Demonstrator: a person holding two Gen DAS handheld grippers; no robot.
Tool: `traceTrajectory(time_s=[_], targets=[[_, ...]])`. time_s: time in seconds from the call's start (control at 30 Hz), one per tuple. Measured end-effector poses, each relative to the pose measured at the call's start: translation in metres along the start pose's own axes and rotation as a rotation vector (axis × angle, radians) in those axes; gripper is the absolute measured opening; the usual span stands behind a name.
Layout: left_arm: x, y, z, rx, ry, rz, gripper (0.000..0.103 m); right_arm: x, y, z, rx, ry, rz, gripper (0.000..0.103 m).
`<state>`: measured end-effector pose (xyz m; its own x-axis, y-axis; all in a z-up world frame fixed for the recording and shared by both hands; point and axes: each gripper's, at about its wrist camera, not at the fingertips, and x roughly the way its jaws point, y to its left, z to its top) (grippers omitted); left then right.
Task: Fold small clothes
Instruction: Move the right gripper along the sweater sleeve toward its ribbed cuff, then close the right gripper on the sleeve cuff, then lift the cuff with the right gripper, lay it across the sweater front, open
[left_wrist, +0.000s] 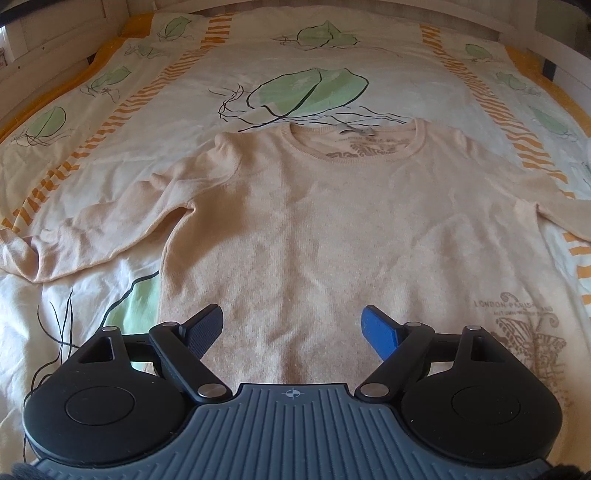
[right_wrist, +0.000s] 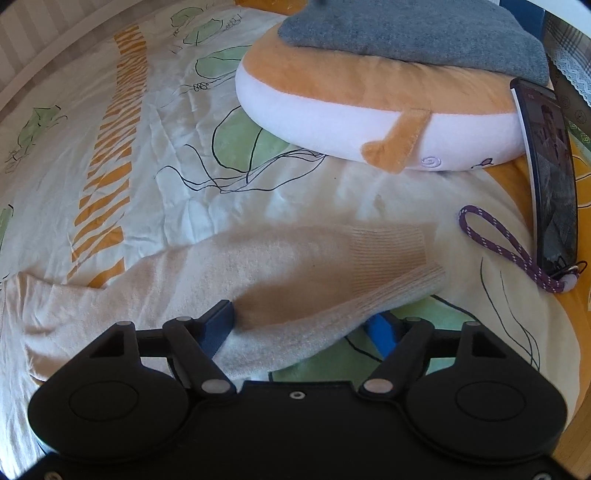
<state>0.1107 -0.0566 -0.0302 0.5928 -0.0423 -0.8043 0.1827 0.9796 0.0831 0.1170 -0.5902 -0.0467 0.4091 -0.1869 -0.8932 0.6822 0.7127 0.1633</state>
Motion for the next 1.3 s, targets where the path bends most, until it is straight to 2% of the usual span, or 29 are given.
traceTrajectory(time_s=[0.07, 0.17, 0.27, 0.3, 0.43, 0.63, 0.77, 0.9, 1.03, 1.1, 1.17, 1.27, 1.3], targets=[[0.000, 0.000, 0.000, 0.005, 0.000, -0.002, 0.082, 0.002, 0.001, 0.003, 0.003, -0.007, 0.001, 0.072], [0.000, 0.001, -0.002, 0.005, 0.001, -0.002, 0.082, 0.005, 0.004, 0.005, 0.001, -0.021, 0.024, 0.063], [0.000, 0.003, -0.003, 0.000, 0.004, -0.003, 0.082, 0.007, 0.004, 0.007, 0.003, -0.039, 0.061, 0.040], [0.001, 0.005, -0.004, -0.001, 0.005, -0.003, 0.082, 0.007, 0.005, 0.007, 0.004, -0.041, 0.073, 0.029], [0.003, 0.011, -0.005, -0.018, 0.010, -0.002, 0.082, 0.001, 0.016, 0.009, -0.013, -0.065, 0.062, 0.017], [0.007, 0.021, -0.009, -0.041, 0.015, -0.009, 0.082, -0.032, 0.067, 0.017, -0.122, -0.137, 0.120, 0.014], [0.010, 0.030, -0.013, -0.058, 0.025, -0.013, 0.081, -0.059, 0.129, 0.018, -0.234, -0.185, 0.228, 0.014], [0.012, 0.044, -0.018, -0.106, 0.028, -0.061, 0.081, -0.078, 0.201, 0.006, -0.337, -0.206, 0.376, 0.014], [0.013, 0.060, -0.021, -0.178, 0.037, -0.096, 0.079, -0.078, 0.269, -0.024, -0.427, -0.177, 0.528, 0.014], [0.012, 0.066, -0.021, -0.196, 0.035, -0.108, 0.074, -0.070, 0.298, -0.044, -0.476, -0.154, 0.574, 0.014], [0.011, 0.070, -0.020, -0.206, 0.033, -0.111, 0.074, -0.059, 0.323, -0.069, -0.535, -0.121, 0.614, 0.014], [0.011, 0.074, -0.016, -0.205, 0.026, -0.105, 0.074, -0.044, 0.343, -0.104, -0.609, -0.068, 0.667, 0.022], [0.012, 0.074, -0.015, -0.206, 0.023, -0.104, 0.074, -0.041, 0.346, -0.115, -0.632, -0.055, 0.679, 0.030]])
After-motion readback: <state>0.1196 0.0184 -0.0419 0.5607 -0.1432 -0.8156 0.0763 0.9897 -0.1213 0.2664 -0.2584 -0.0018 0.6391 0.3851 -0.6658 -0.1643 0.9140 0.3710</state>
